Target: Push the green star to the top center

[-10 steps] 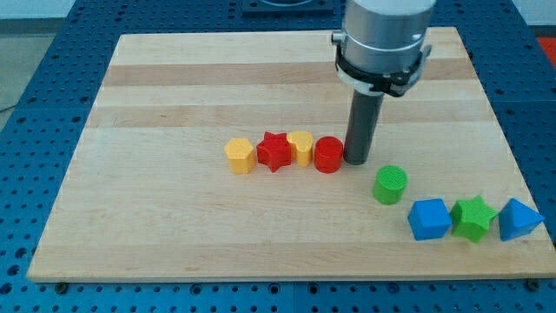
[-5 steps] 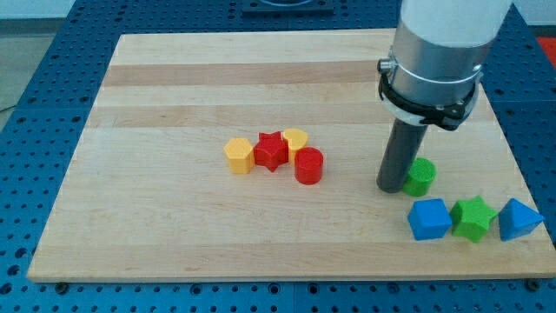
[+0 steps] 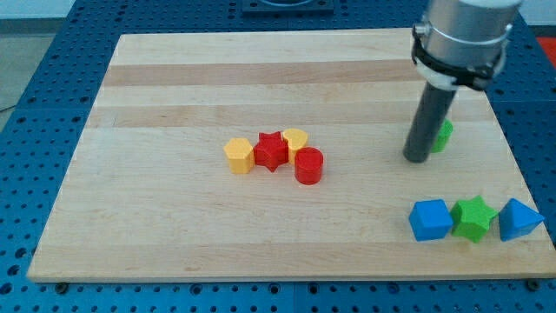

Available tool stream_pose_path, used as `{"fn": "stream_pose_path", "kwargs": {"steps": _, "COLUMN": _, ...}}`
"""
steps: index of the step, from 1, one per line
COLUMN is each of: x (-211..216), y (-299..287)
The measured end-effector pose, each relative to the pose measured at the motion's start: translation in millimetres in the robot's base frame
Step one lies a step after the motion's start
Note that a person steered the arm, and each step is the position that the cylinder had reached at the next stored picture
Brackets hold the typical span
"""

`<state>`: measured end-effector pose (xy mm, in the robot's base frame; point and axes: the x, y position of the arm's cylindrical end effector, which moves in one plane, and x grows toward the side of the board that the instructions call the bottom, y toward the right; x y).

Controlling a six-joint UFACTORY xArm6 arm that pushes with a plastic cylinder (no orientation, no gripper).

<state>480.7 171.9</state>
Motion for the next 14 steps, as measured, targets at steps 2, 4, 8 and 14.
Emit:
{"fn": "stream_pose_path", "kwargs": {"steps": 2, "x": -48, "y": 41}}
{"fn": "stream_pose_path", "kwargs": {"steps": 4, "x": -122, "y": -134}}
{"fn": "stream_pose_path", "kwargs": {"steps": 8, "x": -181, "y": -244}}
{"fn": "stream_pose_path", "kwargs": {"steps": 14, "x": -168, "y": -226}}
